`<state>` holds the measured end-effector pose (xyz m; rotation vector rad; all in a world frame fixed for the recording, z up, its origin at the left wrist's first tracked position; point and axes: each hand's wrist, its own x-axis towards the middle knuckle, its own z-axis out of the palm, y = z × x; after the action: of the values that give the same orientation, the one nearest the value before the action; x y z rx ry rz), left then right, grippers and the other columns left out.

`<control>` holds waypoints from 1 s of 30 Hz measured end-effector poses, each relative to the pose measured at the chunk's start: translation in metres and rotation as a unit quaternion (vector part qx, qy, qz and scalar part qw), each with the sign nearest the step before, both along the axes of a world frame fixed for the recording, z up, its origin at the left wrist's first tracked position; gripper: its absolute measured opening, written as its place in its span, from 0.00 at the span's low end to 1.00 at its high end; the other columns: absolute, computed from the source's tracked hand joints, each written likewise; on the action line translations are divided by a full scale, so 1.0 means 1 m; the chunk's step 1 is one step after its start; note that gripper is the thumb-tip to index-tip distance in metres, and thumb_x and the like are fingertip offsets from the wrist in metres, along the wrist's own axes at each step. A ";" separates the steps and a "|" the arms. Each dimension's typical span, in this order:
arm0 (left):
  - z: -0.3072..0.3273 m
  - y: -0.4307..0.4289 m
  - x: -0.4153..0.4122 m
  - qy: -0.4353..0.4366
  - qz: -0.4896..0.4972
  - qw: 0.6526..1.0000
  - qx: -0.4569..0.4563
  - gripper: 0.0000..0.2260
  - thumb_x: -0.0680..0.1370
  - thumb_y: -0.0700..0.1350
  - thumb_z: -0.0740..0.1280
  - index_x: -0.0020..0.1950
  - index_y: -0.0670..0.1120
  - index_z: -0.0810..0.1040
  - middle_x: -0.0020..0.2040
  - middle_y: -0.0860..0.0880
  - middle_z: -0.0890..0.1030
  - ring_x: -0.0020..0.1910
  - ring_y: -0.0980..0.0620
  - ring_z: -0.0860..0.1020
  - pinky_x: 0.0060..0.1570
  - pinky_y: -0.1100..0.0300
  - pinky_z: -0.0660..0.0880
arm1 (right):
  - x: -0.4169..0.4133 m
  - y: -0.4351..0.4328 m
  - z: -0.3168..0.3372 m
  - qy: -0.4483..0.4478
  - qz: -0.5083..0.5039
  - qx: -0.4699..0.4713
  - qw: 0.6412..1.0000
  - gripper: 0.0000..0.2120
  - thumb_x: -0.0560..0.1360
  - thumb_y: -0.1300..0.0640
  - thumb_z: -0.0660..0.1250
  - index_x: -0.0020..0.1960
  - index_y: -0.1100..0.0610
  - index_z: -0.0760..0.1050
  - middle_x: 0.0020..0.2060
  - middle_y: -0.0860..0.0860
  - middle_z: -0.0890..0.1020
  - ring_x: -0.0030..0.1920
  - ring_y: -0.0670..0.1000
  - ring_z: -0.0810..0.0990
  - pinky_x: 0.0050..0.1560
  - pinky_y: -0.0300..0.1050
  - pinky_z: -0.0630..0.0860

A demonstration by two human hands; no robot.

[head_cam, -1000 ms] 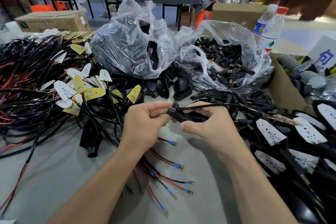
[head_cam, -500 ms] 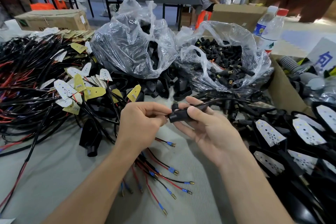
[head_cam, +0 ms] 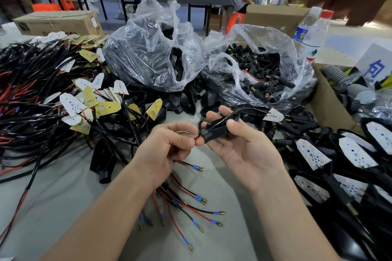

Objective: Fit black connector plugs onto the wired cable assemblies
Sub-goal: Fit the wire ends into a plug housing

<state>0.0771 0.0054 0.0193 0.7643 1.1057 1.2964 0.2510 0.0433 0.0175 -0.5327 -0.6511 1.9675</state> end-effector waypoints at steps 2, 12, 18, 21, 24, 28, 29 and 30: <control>0.002 0.000 0.002 0.077 0.018 0.996 0.032 0.15 0.61 0.24 0.69 0.31 0.44 0.84 0.32 0.38 0.82 0.22 0.52 0.68 0.23 0.64 0.66 | 0.001 0.002 -0.001 0.005 -0.018 -0.005 1.000 0.23 0.69 0.68 0.65 0.64 0.59 0.76 0.55 0.61 0.84 0.53 0.62 0.85 0.58 0.61 0.81; -0.009 -0.004 0.017 0.279 0.160 0.938 0.131 0.19 0.69 0.27 0.72 0.35 0.53 0.86 0.30 0.50 0.84 0.28 0.57 0.77 0.30 0.67 0.71 | 0.000 0.005 -0.004 -0.052 -0.062 -0.011 0.997 0.13 0.79 0.70 0.62 0.58 0.57 0.76 0.48 0.57 0.84 0.51 0.57 0.84 0.46 0.56 0.85; -0.012 -0.006 0.020 0.379 0.151 0.904 0.131 0.18 0.72 0.31 0.73 0.37 0.56 0.86 0.35 0.59 0.86 0.35 0.51 0.85 0.38 0.55 0.82 | 0.006 0.010 -0.006 -0.174 -0.151 -0.043 0.972 0.09 0.80 0.56 0.67 0.43 0.58 0.81 0.46 0.59 0.85 0.47 0.56 0.85 0.52 0.56 0.83; -0.013 -0.007 0.021 0.423 0.136 0.886 0.136 0.17 0.73 0.34 0.73 0.42 0.58 0.86 0.36 0.64 0.85 0.37 0.64 0.84 0.39 0.71 0.78 | 0.008 0.011 -0.005 -0.205 -0.209 -0.009 0.956 0.10 0.80 0.61 0.67 0.42 0.58 0.83 0.45 0.56 0.86 0.46 0.53 0.82 0.51 0.50 0.79; -0.017 -0.004 0.020 0.416 0.110 0.893 0.134 0.14 0.72 0.38 0.75 0.47 0.59 0.85 0.36 0.63 0.85 0.39 0.66 0.83 0.42 0.76 0.74 | 0.008 0.010 -0.007 -0.248 -0.222 0.041 0.942 0.09 0.80 0.60 0.68 0.44 0.58 0.85 0.44 0.52 0.87 0.48 0.52 0.83 0.56 0.51 0.78; -0.020 -0.001 0.014 0.355 0.076 0.925 0.108 0.16 0.70 0.39 0.80 0.49 0.60 0.85 0.36 0.57 0.86 0.35 0.62 0.81 0.40 0.73 0.74 | 0.012 0.010 -0.007 -0.235 -0.166 0.039 0.957 0.07 0.76 0.56 0.71 0.47 0.57 0.87 0.48 0.53 0.87 0.50 0.55 0.83 0.54 0.55 0.80; -0.020 0.000 0.013 0.353 0.082 0.926 0.103 0.17 0.69 0.39 0.80 0.50 0.60 0.85 0.37 0.57 0.86 0.36 0.62 0.82 0.40 0.72 0.74 | 0.013 0.010 -0.007 -0.220 -0.156 0.031 0.963 0.08 0.75 0.55 0.71 0.47 0.57 0.87 0.49 0.54 0.87 0.49 0.55 0.83 0.51 0.55 0.81; -0.020 0.000 0.012 0.354 0.090 0.926 0.100 0.18 0.69 0.40 0.80 0.51 0.60 0.85 0.38 0.58 0.85 0.36 0.62 0.82 0.40 0.73 0.74 | 0.013 0.010 -0.007 -0.207 -0.147 0.023 0.967 0.08 0.75 0.54 0.70 0.46 0.57 0.87 0.49 0.54 0.87 0.47 0.55 0.83 0.51 0.56 0.81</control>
<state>0.0895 0.0058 -0.0011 1.3763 1.6604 1.3311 0.2643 0.0537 0.0108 -0.9687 -0.8204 1.5680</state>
